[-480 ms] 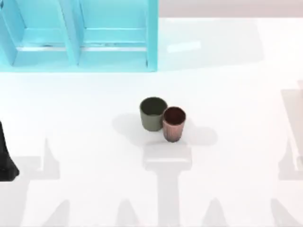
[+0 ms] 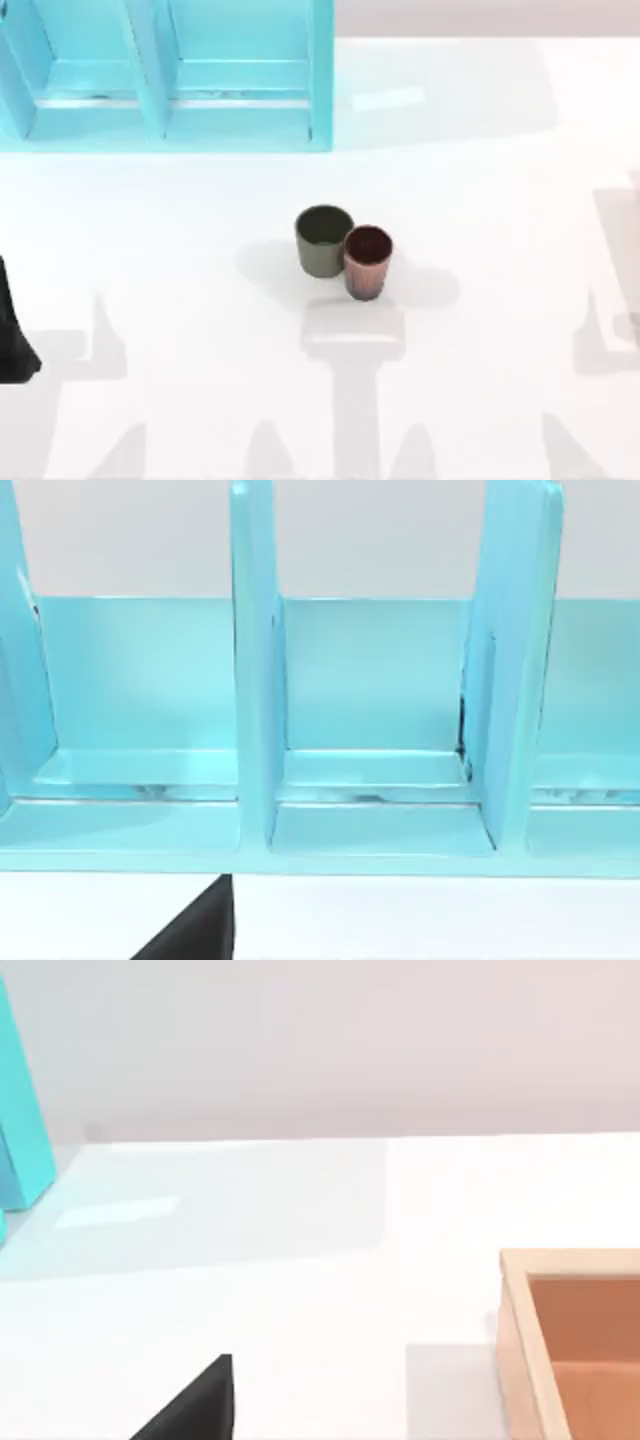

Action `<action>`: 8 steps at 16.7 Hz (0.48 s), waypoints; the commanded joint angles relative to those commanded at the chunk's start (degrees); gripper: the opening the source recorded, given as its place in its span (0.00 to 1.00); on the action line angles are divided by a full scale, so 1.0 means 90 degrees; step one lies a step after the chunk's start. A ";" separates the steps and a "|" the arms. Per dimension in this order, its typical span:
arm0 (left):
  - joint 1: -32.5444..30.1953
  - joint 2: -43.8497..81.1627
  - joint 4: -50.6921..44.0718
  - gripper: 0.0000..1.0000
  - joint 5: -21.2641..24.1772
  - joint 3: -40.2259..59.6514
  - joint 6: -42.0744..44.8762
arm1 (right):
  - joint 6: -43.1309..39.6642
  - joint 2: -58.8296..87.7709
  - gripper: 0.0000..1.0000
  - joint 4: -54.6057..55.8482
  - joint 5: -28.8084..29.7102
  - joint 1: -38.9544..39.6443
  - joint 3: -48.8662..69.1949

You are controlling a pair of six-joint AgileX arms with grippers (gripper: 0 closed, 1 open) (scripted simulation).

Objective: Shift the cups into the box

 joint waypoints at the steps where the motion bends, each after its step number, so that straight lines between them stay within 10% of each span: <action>1: 0.0000 0.0000 0.0000 1.00 0.0000 0.0000 0.0000 | 0.0121 0.0359 1.00 -0.0251 -0.0029 0.0124 0.0301; 8: 0.0000 0.0000 0.0000 1.00 0.0000 0.0000 0.0000 | 0.1241 0.4112 1.00 -0.2893 -0.0174 0.1301 0.3215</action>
